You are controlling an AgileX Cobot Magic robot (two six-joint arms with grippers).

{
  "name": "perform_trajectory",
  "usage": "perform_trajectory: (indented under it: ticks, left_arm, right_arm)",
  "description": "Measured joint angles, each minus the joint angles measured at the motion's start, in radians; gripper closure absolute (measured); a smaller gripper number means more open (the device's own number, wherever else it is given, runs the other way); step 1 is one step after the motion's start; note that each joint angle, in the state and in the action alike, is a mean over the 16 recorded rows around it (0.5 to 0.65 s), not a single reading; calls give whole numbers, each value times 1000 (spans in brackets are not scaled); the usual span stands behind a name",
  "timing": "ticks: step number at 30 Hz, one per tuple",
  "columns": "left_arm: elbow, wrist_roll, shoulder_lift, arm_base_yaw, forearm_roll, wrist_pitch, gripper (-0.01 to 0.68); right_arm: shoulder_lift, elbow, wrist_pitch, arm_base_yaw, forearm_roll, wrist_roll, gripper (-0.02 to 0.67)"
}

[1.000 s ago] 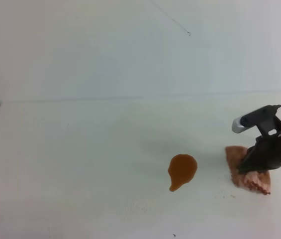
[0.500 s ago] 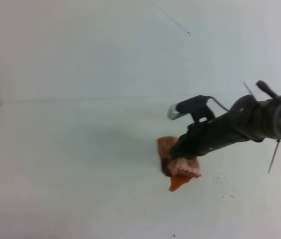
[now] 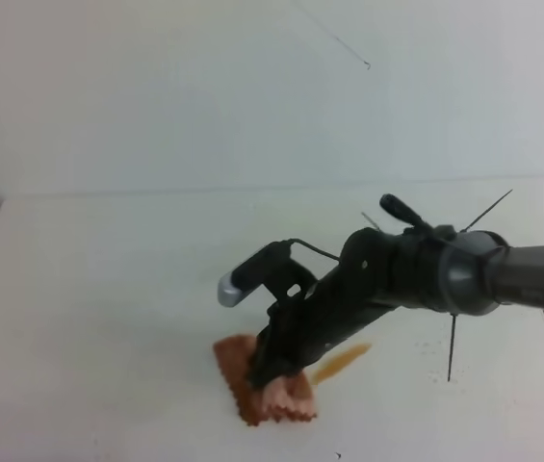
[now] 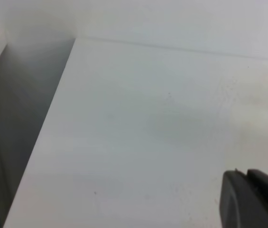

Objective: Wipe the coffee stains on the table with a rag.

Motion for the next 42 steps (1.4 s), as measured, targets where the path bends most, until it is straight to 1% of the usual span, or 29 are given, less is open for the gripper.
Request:
perform_trajectory:
  ticks: [5,9,12,14,17,21,24,27,32,38,42]
  left_arm:
    - [0,0,0,0,0,0,674]
    - [0,0,0,0,0,0,674]
    - [0,0,0,0,0,0,674]
    - [0,0,0,0,0,0,674]
    - [0,0,0,0,0,0,674]
    - [0,0,0,0,0,0,674]
    - [0,0,0,0,0,0,674]
    - [0,0,0,0,0,0,674]
    - [0,0,0,0,0,0,674]
    - [0,0,0,0,0,0,674]
    - [0,0,0,0,0,0,674]
  right_arm:
    - [-36,1,92,-105,-264,189,650]
    - [-64,2,166,-223,-470,349,651]
    - [-83,3,211,-314,-579,446,651]
    - [-93,7,234,-367,-624,489,651]
    - [-106,21,256,-427,-654,530,651]
    - [-114,53,267,-454,-640,557,651]
    - [-115,79,269,-426,-610,554,650]
    - [-113,102,258,-358,-578,543,650]
    - [-109,116,196,-187,-507,529,650]
    - [-108,72,82,34,-388,495,651]
    - [-108,23,9,141,-270,438,651]
